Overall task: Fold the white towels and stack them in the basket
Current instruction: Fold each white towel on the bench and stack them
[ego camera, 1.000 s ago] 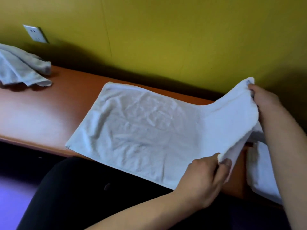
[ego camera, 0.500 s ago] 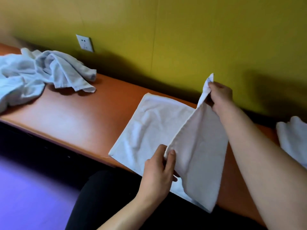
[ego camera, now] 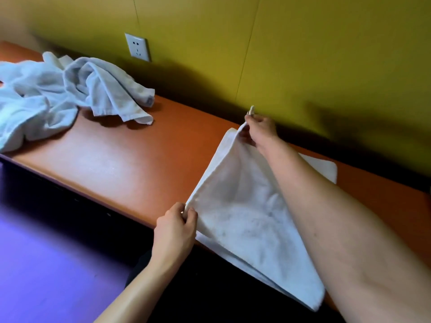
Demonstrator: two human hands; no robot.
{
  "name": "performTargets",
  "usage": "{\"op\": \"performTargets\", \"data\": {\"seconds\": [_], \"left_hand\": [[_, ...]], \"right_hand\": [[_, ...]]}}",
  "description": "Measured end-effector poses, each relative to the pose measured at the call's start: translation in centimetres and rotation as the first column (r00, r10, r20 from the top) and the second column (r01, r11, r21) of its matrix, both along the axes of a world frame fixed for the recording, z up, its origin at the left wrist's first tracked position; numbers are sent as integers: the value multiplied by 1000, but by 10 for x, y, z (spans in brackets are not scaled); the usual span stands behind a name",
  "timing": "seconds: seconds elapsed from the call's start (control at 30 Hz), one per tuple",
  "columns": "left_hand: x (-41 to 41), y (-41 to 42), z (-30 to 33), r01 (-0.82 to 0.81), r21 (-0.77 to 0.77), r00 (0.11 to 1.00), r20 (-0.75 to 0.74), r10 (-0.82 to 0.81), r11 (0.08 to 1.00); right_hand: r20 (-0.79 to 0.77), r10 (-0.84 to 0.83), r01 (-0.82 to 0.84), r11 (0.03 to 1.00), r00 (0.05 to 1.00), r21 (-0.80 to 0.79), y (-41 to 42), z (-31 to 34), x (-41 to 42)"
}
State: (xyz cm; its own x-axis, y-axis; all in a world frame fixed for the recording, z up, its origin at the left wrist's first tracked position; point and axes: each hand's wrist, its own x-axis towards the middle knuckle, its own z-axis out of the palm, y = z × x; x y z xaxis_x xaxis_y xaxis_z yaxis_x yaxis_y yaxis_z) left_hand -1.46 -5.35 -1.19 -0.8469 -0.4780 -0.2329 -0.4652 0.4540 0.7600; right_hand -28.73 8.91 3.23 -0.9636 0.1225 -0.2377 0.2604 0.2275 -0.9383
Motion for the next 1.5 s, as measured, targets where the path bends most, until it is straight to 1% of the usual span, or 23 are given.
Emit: {"op": "performTargets", "data": {"seconds": [0.03, 0.07, 0.2, 0.3, 0.37, 0.43, 0.5, 0.57, 0.6, 0.67, 0.73, 0.8, 0.9, 1.0, 1.1, 1.2, 1.27, 1.33, 1.37, 1.43, 1.47, 1.5], "left_hand": [[-2, -7, -7, 30, -102, 998, 65, -24, 994], [-3, -12, -12, 55, -169, 993, 111, -36, 984], [-11, -20, -18, 100, -255, 986, 154, -62, 962], [-15, -20, -22, 157, -329, 983, 145, -114, 931], [-15, -18, -25, 178, -366, 979, 163, -126, 914], [-15, -17, -26, 146, -359, 983, 156, -95, 922], [-16, -15, -25, 138, -318, 983, 160, -90, 938], [-19, -19, -24, 125, -274, 979, 192, -73, 954], [-19, -20, -23, 123, -246, 974, 218, -69, 962], [-19, -21, -17, 131, -176, 962, 259, -83, 976], [-18, -19, -9, 162, -139, 956, 266, -121, 977], [-13, -15, -1, 169, -143, 966, 218, -136, 975], [1, -10, 7, 142, -62, 983, 129, -133, 988], [20, -7, 13, 95, 18, 994, 56, -96, 995], [47, 2, 26, 2, 161, 1000, 10, -4, 987], [75, 7, 36, -18, 343, 997, -68, 44, 939], [88, 8, 39, -4, 404, 992, -113, 55, 915], [96, 8, 41, -21, 460, 986, -135, 93, 888], [100, 8, 43, -29, 512, 983, -141, 117, 858], [105, 7, 47, -3, 666, 977, -157, 145, 746], [107, 5, 49, 36, 723, 974, -179, 137, 690], [108, 4, 50, 89, 737, 973, -209, 101, 670]], "right_hand": [[28, 24, -24, 1000, 999, -19, 1, -4, 8], [43, 33, -33, 999, 999, -18, 5, -8, 19], [54, -13, 10, 998, 998, 58, 51, -33, 84], [33, -63, 56, 981, 997, 188, 96, -52, 146], [-2, -78, 75, 941, 997, 331, 125, -59, 186], [-27, -111, 111, 875, 993, 471, 151, -66, 227], [5, -182, 141, 781, 983, 609, 170, -70, 266], [114, -252, 89, 674, 961, 733, 177, -73, 293], [196, -279, 32, 645, 940, 763, 179, -73, 306], [307, -297, -52, 637, 904, 769, 178, -73, 327], [339, -288, -62, 674, 895, 736, 176, -74, 336], [335, -273, -18, 750, 902, 661, 176, -70, 338], [206, -297, 153, 839, 932, 522, 177, -63, 342], [62, -320, 268, 873, 945, 408, 186, -50, 351], [-16, -350, 339, 892, 936, 298, 196, -36, 364], [-103, -343, 357, 915, 934, 187, 207, -30, 381], [-125, -355, 369, 923, 927, 111, 215, -30, 391], [-113, -362, 368, 929, 925, 39, 223, -28, 398], [-103, -364, 366, 930, 926, 3, 226, -28, 400], [-76, -374, 368, 926, 924, -79, 232, -27, 403], [-68, -383, 372, 919, 921, -127, 233, -23, 403], [-65, -388, 372, 911, 919, -175, 236, -21, 402]]}}
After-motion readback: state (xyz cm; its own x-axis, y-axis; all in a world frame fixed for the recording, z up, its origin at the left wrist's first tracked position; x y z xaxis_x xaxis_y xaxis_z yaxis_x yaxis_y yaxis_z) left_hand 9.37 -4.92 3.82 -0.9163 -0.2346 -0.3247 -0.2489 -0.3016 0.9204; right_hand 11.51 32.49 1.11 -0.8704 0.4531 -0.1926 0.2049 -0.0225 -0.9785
